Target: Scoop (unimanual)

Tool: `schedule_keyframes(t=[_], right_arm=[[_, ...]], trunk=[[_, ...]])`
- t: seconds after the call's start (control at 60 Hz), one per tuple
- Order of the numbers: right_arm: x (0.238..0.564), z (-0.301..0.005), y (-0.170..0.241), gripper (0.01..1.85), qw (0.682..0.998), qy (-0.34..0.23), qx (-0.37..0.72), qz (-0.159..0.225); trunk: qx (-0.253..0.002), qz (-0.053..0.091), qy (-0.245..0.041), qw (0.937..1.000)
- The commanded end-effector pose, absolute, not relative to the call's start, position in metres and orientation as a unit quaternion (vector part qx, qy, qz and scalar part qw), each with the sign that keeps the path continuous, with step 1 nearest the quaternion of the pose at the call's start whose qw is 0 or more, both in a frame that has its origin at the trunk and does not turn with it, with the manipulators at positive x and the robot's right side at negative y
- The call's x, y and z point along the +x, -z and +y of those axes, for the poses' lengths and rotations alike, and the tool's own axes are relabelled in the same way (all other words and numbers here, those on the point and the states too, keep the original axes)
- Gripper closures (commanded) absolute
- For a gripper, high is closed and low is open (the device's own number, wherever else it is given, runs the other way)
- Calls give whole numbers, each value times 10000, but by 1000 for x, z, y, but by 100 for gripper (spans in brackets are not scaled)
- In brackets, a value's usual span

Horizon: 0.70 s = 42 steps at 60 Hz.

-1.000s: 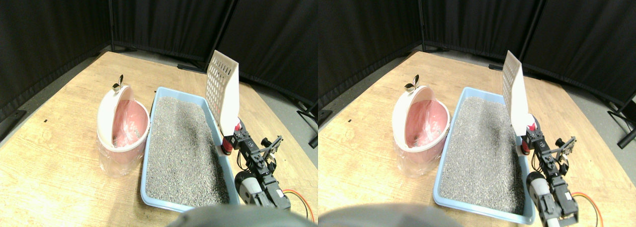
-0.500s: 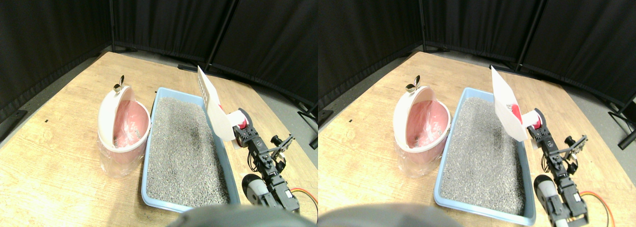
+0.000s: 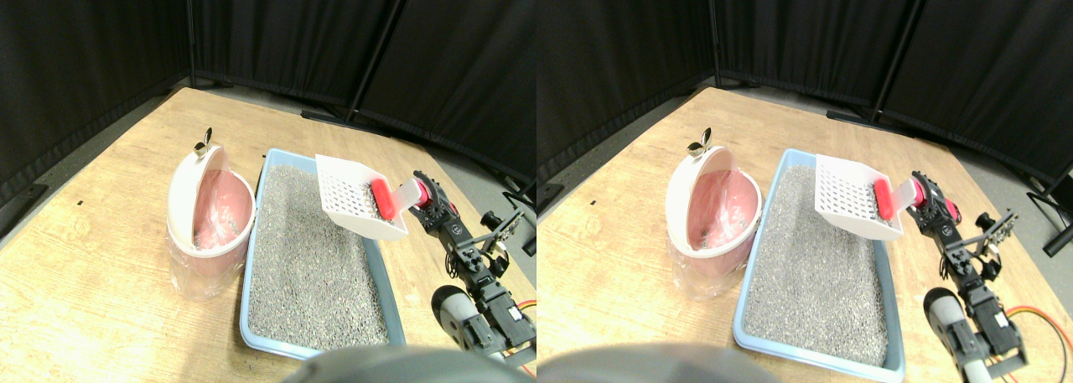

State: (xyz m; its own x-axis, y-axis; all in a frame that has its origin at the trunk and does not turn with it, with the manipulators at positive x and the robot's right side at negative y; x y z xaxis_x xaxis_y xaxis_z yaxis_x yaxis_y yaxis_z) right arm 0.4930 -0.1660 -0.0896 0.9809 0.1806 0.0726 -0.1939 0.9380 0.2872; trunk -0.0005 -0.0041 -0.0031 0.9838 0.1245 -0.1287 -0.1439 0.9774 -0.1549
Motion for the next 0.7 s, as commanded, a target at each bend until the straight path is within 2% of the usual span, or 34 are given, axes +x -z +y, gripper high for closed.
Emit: schedule_keyframes(t=[0.017, 0.183, 0.7], right_arm=[[493, -164, 80, 181, 9864, -1075, 1131, -516], [497, -158, 75, 181, 9888, -1388, 257, -482], [508, -125, 73, 181, 9844, -1730, 279, -168]], trunk=[[-932, 589, -768, 9909], [-979, 588, -830, 9900], [-1138, 551, -1155, 9852]])
